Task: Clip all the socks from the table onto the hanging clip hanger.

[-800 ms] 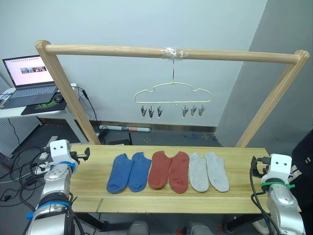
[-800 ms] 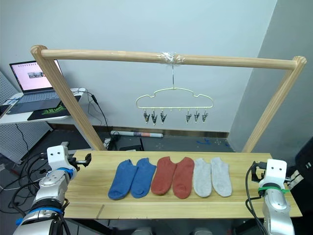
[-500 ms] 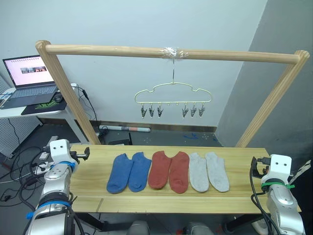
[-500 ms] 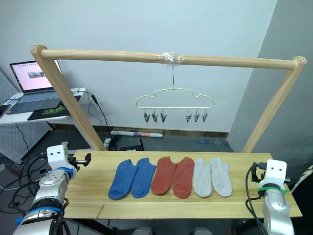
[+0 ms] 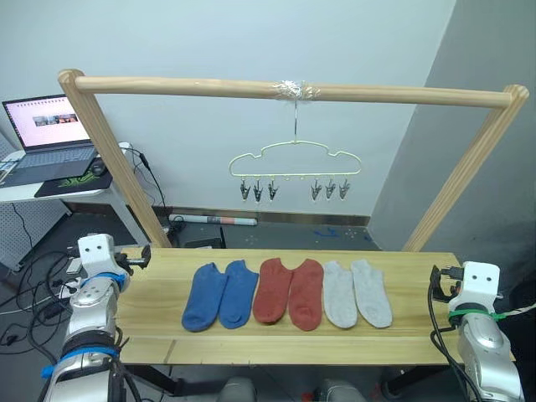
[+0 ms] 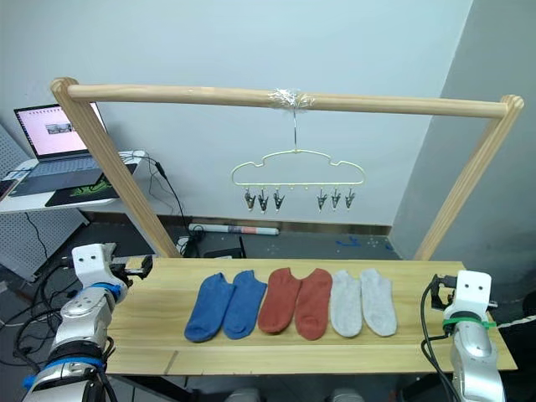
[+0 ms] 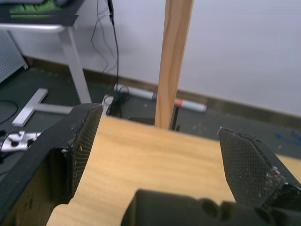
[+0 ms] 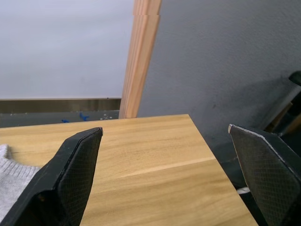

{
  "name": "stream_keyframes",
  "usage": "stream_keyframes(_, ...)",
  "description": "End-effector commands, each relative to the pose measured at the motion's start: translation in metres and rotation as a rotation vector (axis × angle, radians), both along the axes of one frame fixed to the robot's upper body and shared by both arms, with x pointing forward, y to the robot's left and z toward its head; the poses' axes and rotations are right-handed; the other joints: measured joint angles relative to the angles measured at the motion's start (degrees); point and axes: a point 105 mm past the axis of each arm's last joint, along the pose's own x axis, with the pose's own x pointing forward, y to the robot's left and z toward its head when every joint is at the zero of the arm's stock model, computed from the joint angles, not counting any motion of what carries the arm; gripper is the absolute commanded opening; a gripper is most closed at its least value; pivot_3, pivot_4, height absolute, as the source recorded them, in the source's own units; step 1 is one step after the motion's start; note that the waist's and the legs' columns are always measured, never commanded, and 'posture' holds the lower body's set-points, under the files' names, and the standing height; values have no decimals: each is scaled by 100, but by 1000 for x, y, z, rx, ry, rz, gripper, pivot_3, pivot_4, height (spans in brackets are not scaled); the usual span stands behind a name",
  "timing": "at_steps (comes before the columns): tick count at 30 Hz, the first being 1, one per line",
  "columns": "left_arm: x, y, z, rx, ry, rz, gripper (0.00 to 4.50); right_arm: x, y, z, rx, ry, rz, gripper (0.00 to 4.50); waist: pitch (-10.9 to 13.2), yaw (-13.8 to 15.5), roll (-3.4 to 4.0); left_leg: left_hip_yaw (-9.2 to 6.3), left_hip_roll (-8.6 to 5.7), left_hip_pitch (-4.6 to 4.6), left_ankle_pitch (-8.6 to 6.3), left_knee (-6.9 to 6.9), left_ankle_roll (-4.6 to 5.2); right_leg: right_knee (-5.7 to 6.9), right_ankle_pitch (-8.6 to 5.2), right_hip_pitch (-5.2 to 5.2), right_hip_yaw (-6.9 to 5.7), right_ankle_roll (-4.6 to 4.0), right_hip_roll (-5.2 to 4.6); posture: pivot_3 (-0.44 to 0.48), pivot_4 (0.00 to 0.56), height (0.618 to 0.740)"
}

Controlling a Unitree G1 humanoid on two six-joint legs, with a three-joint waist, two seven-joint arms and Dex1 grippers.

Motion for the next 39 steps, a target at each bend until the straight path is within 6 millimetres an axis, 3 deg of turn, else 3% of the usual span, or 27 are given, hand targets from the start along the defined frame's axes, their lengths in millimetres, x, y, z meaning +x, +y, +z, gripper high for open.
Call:
stream_keyframes(1,6,-10,41,19,-122,-74,4483,10,9,21,-48,-57,92,4500,36,-3,5,0,0,-1,0,0,0,0,-1,0,1,-1,0,194,58,740)
stream_keyframes(3,4,-28,53,-8,-159,-129,4483,14,19,23,-47,-53,162,4500,95,-5,13,1,1,-1,0,0,0,0,-3,-1,1,-2,-2,191,65,740)
stream_keyframes(6,2,-73,74,-21,-220,-287,4483,21,39,26,-45,-49,303,4500,207,-12,25,6,0,-5,0,0,0,-1,-8,-1,4,0,-10,191,93,740)
stream_keyframes(9,7,-115,91,-41,-278,-396,3940,30,63,39,-65,-70,446,4500,305,-1,34,6,0,-10,0,1,0,-1,-10,-2,3,4,-10,179,115,740)
stream_keyframes(13,19,-164,102,-72,-303,-489,2789,40,102,59,-53,-88,659,4500,415,-18,43,6,-3,-27,1,11,1,-3,-10,-6,4,8,-6,153,134,740)
stream_keyframes(17,29,-196,106,-92,-326,-519,2789,48,137,84,-32,-133,822,4500,489,-110,27,2,-2,-35,0,11,1,-4,-16,-7,2,20,-2,131,146,740)
stream_keyframes(21,35,-210,108,-108,-348,-488,2789,52,167,109,-20,-180,953,4500,570,-156,12,0,-3,-45,-2,10,0,-16,2,-9,2,64,-2,120,153,740)
stream_keyframes(28,44,-213,121,-135,-398,-406,2789,49,210,158,112,-294,1100,4500,687,-148,-9,-9,-2,-53,-2,10,0,-18,5,-10,-6,69,-2,128,165,740)
stream_keyframes(32,53,-217,126,-121,-414,-387,2789,46,224,168,112,-303,1158,4500,714,-132,-25,-10,-3,-57,-3,10,-1,-26,6,-10,-8,72,-2,130,171,740)
stream_keyframes(39,68,-217,129,-123,-416,-385,2789,43,232,178,146,-318,1169,4500,759,-130,-23,-14,-4,-87,-3,10,-1,-43,11,-24,-13,81,-3,119,185,740)
